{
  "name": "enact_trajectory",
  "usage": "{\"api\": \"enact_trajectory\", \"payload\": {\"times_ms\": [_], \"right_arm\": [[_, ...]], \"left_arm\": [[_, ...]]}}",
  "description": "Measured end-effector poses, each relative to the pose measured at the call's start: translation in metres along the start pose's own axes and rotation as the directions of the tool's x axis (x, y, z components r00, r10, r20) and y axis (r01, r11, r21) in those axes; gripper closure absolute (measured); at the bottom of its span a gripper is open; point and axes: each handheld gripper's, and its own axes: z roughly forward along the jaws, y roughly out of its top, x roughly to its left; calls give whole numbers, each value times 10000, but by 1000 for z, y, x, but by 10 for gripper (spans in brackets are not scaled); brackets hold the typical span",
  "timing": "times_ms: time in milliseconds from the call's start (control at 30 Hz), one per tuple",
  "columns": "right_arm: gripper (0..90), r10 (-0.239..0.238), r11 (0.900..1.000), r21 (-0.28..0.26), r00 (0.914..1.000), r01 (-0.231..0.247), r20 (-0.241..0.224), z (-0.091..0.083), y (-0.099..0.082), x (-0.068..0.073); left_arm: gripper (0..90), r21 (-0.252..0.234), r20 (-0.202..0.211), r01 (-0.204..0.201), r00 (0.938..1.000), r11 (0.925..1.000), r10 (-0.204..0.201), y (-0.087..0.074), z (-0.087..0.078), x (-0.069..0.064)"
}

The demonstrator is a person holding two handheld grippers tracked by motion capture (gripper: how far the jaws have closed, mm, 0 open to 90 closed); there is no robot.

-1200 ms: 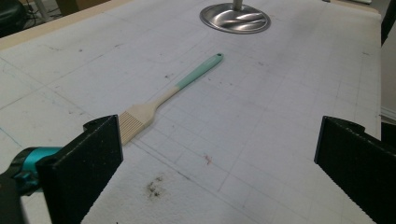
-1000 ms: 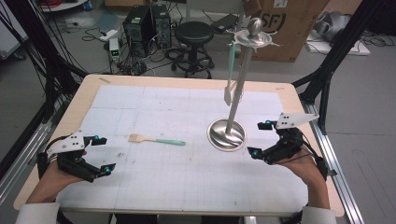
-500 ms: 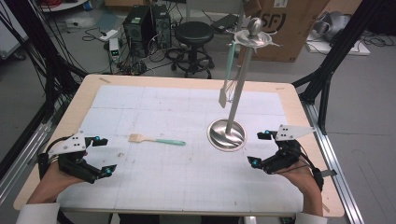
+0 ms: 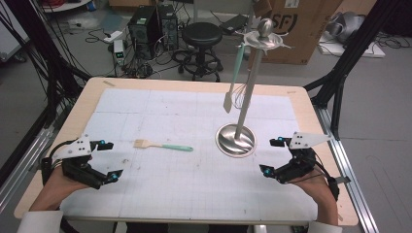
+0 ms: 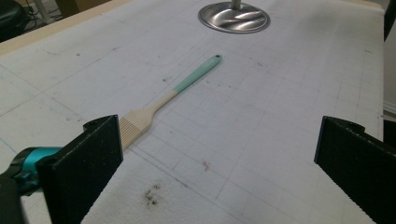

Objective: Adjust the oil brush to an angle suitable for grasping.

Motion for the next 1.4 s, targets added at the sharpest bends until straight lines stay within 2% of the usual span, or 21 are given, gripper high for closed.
{"api": "enact_trajectory", "payload": {"times_ms": [133, 300, 533, 667, 867, 967, 1133, 1167, 1233, 1300, 1333, 1400], "right_arm": [[6, -14, 10000, -40, 10000, 14, 6, -1, -1, 0], [6, -130, 9999, -90, 9999, 130, -99, -3, 0, 1], [6, -253, 9996, -121, 9996, 252, -120, -3, 0, 1], [6, -246, 9995, -207, 9997, 245, -53, -4, 0, 0], [6, -319, 9993, -192, 9994, 316, -140, -5, 0, 0], [6, -300, 9994, -192, 9995, 298, -117, -6, -2, -1], [6, -290, 9992, -266, 9995, 286, -147, -8, -2, 0], [6, -301, 9992, -284, 9994, 297, -160, -8, -2, 0], [6, -316, 9991, -284, 9994, 312, -159, -8, -2, 0], [6, -309, 9991, -294, 9994, 305, -148, -8, -2, 0], [6, -310, 9991, -293, 9994, 305, -151, -8, -2, 0], [6, -345, 9991, -270, 9993, 340, -171, -8, -2, 0]], "left_arm": [[17, 286, 71, -48, 10000, 9996, 46, 8, 0, 1], [17, 672, 295, -499, 9984, 9965, 480, 25, -2, 2], [18, 1084, 274, -588, 9980, 9924, 562, 48, 0, 8], [92, 1301, 283, -656, 9977, 9893, 624, 57, 6, 13], [145, 1562, 422, -744, 9967, 9849, 686, 75, 11, 18], [186, 1656, 644, -823, 9953, 9828, 724, 87, 14, 20], [251, 1955, 955, -1141, 9907, 9740, 969, 104, 20, 21], [277, 2039, 1067, -1307, 9881, 9702, 1106, 107, 22, 22], [303, 2207, 1166, -1389, 9865, 9654, 1153, 113, 26, 23], [350, 2424, 1358, -1605, 9821, 9568, 1303, 118, 30, 24], [380, 2496, 1421, -1531, 9825, 9562, 1202, 120, 32, 25], [417, 2678, 1495, -1611, 9809, 9499, 1242, 124, 36, 28]]}}
